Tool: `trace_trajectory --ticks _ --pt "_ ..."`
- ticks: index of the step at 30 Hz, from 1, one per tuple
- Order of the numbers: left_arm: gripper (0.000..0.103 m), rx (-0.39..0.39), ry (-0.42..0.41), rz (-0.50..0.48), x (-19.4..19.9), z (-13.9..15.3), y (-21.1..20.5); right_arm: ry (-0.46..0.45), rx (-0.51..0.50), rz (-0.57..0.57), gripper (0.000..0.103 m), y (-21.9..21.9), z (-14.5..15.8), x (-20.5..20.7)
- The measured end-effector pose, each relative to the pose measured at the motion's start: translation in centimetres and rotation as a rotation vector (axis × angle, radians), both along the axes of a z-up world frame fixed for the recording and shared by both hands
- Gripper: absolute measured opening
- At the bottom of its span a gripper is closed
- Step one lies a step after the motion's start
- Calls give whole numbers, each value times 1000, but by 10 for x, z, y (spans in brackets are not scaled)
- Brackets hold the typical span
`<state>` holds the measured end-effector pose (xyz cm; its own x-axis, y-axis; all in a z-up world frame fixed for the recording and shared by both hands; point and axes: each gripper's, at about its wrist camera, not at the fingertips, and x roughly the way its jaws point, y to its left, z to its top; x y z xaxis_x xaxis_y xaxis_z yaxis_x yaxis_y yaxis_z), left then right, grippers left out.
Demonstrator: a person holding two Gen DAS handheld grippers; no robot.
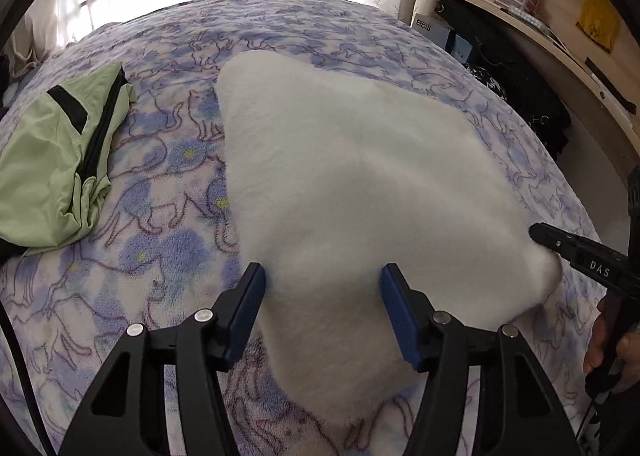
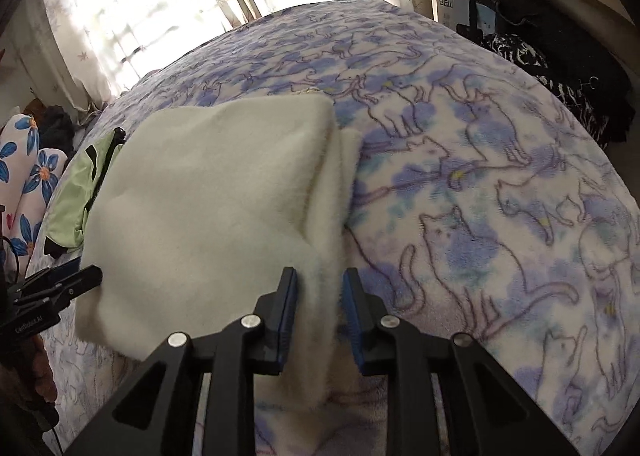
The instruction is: Fold large clothes
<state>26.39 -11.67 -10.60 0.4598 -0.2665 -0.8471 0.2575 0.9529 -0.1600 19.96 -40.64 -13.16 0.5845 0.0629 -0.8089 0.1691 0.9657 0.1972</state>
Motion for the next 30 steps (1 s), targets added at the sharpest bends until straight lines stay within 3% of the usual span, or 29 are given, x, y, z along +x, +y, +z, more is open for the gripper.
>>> trace_trajectory --ticks 8,15,19,22,26,30 --pt "59 28 15 20 -10 5 2 -5 9 -22 22 4 10 -15" --pt "59 8 -2 30 -29 22 15 22 33 -5 25 20 16 -28" --pt "61 57 -12 44 -42 29 21 43 -16 -10 27 32 19 -36" --pt "69 109 -2 67 -50 32 28 45 -14 -16 34 36 23 -41" --pt "71 157 42 68 -54 32 34 63 29 -8 41 38 28 -45" --pt "74 191 82 108 -52 31 44 103 3 12 52 43 29 -45"
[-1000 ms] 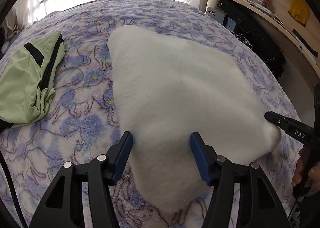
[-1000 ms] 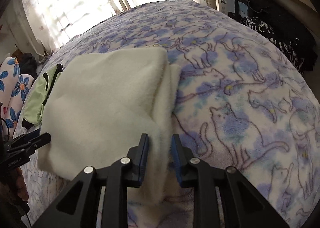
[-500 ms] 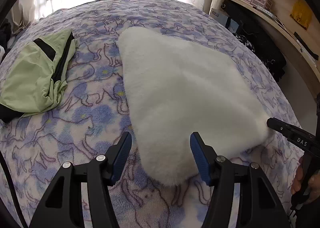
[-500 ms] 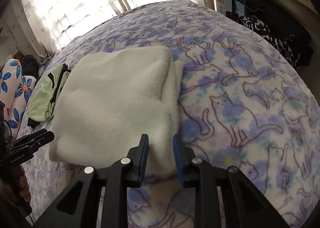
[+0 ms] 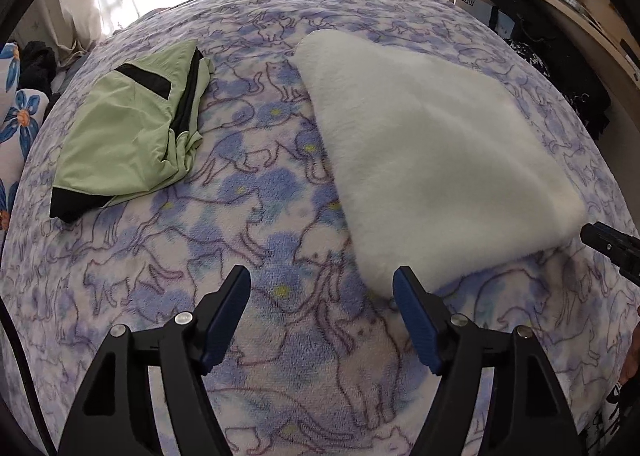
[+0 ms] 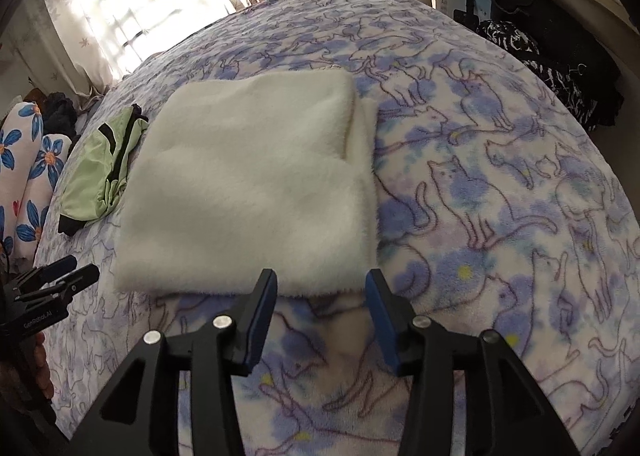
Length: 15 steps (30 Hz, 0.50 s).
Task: Fold large clothes
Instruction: 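Grasp the folded cardigan edge with the left tool while the right grasps beside it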
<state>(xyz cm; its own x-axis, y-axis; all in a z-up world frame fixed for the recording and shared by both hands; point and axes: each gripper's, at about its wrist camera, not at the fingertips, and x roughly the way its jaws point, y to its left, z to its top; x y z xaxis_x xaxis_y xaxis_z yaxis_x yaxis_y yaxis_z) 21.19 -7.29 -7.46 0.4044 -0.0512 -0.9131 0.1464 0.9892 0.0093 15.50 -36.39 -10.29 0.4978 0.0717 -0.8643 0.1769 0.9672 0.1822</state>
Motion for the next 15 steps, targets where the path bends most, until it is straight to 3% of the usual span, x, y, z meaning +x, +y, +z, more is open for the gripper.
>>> trace_trajectory --ticks 6,11,15 --pt "78 -107 71 5 9 -6 9 30 27 33 66 -7 -1 5" --pt "78 -177 100 -26 23 -10 3 33 183 33 81 -32 0 17" --pt "82 -259 140 -27 41 -15 3 51 258 25 83 -52 -3 34"
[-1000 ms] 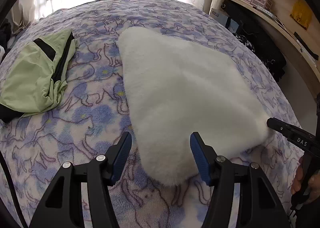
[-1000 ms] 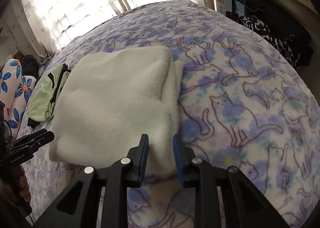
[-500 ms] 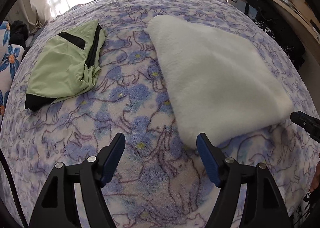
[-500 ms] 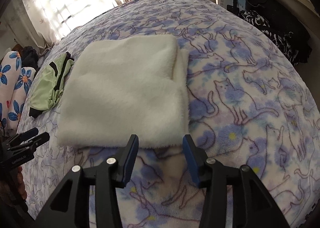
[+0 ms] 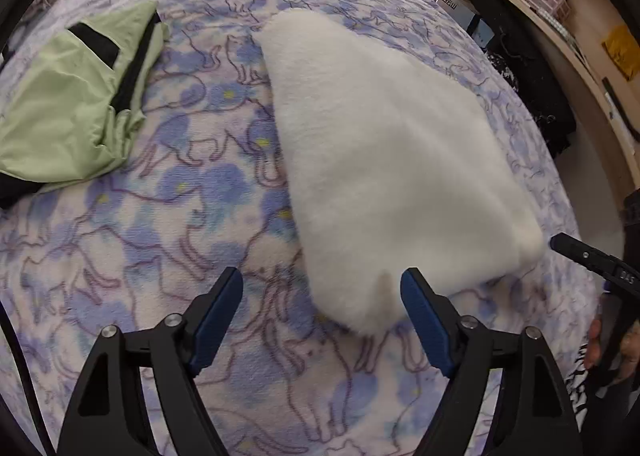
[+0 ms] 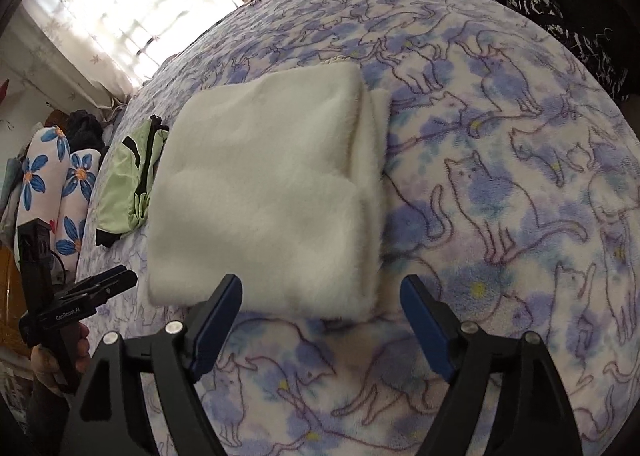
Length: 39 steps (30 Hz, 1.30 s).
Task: Fold large clothes
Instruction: 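Grasp the folded cardigan edge with the left tool while the right grasps beside it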
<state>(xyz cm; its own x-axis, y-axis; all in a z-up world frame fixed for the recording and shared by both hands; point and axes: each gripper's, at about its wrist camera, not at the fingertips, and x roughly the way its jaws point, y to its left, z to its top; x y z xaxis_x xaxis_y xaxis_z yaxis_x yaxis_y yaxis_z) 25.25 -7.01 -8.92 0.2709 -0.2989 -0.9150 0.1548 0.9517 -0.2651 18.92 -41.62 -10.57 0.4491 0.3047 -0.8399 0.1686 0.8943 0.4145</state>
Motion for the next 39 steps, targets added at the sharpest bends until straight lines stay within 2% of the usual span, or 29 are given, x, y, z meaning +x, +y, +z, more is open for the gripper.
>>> trace_trajectory --ticks 3,5,8,12,20,27,39 --pt "85 -56 24 -15 16 -4 -2 30 68 -4 87 -16 -7 17" --pt "88 -63 26 -25 26 -8 -5 45 127 6 88 -25 -14 28" --pt "88 -88 36 -34 40 -17 -8 70 153 8 88 -35 -24 44" --pt "88 -172 71 -25 55 -32 -8 90 198 15 88 -42 -41 61" --pt "91 -219 63 -38 67 -48 -19 82 275 25 94 -54 -65 83" --pt "95 -248 46 -49 79 -55 -20 73 334 57 95 -53 -80 102" --pt "103 -288 33 -66 99 -74 -33 19 367 200 95 -24 -96 139"
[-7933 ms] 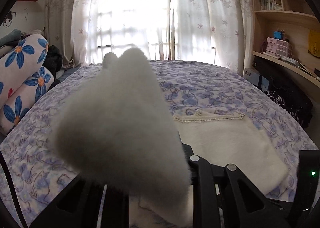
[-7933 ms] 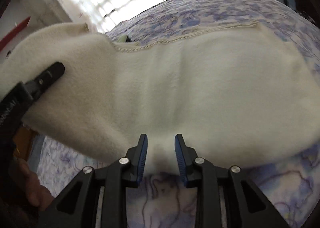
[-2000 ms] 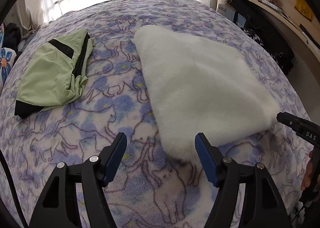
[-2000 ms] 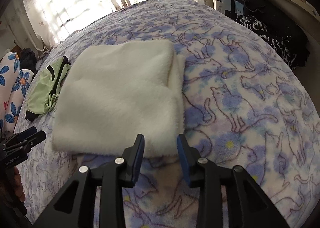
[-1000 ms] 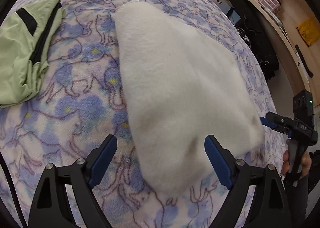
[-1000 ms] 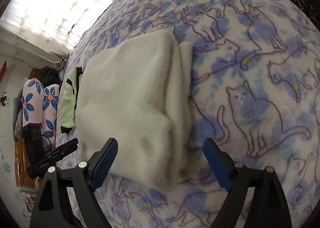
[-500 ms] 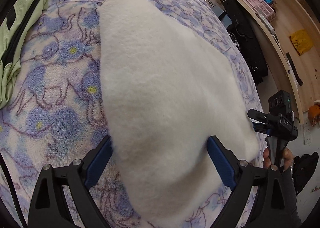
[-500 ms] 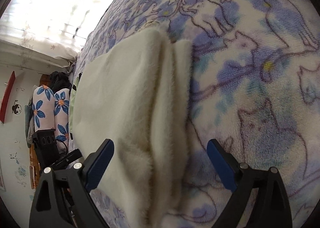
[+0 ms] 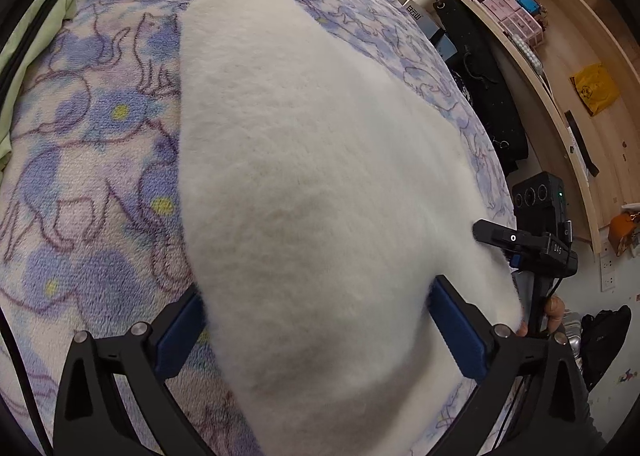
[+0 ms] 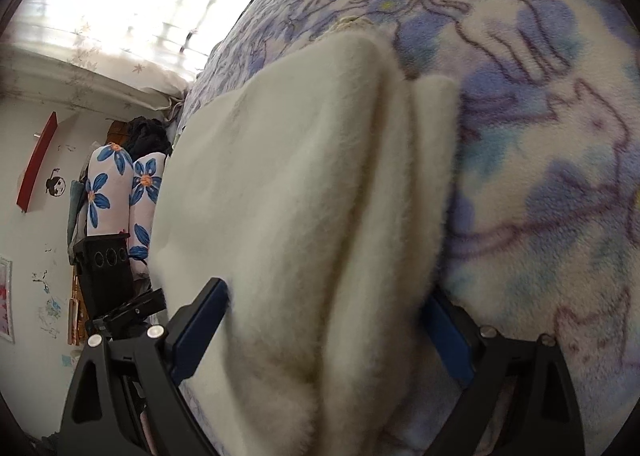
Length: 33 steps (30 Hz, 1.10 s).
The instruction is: Fold large clothes
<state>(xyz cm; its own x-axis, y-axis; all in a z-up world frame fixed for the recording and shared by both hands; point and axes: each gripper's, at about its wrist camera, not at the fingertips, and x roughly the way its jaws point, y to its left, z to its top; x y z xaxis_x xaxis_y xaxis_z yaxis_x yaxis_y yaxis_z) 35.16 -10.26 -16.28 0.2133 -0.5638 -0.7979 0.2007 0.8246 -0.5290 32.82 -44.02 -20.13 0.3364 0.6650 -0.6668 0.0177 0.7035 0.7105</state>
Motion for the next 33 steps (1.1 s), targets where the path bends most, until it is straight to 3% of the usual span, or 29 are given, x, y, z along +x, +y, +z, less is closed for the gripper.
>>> trace_trajectory --ticks 11,13,15,16,18,20,25,33 --pt "103 -5 -20 5 13 -10 -11 -28 -21 23 93 25 -3 14" --pt "102 12 -38 19 13 -9 -16 -26 -20 9 88 27 1 12" --pt "97 41 -61 24 13 -4 -23 -35 -22 -3 76 27 5 11" --pt "93 55 -73 24 12 -1 -24 -44 -24 -7 73 28 8 10" --pt "86 79 -94 24 10 5 -25 -65 -24 -29 55 28 17 5" --pt "79 104 -121 18 7 14 -25 -89 -30 -53 49 31 28 0" --pt "73 182 -199 0 2 39 -29 -159 -132 -64 47 59 53 -14" --pt "71 222 -217 -12 -32 77 14 -200 -122 -61 46 102 76 -45"
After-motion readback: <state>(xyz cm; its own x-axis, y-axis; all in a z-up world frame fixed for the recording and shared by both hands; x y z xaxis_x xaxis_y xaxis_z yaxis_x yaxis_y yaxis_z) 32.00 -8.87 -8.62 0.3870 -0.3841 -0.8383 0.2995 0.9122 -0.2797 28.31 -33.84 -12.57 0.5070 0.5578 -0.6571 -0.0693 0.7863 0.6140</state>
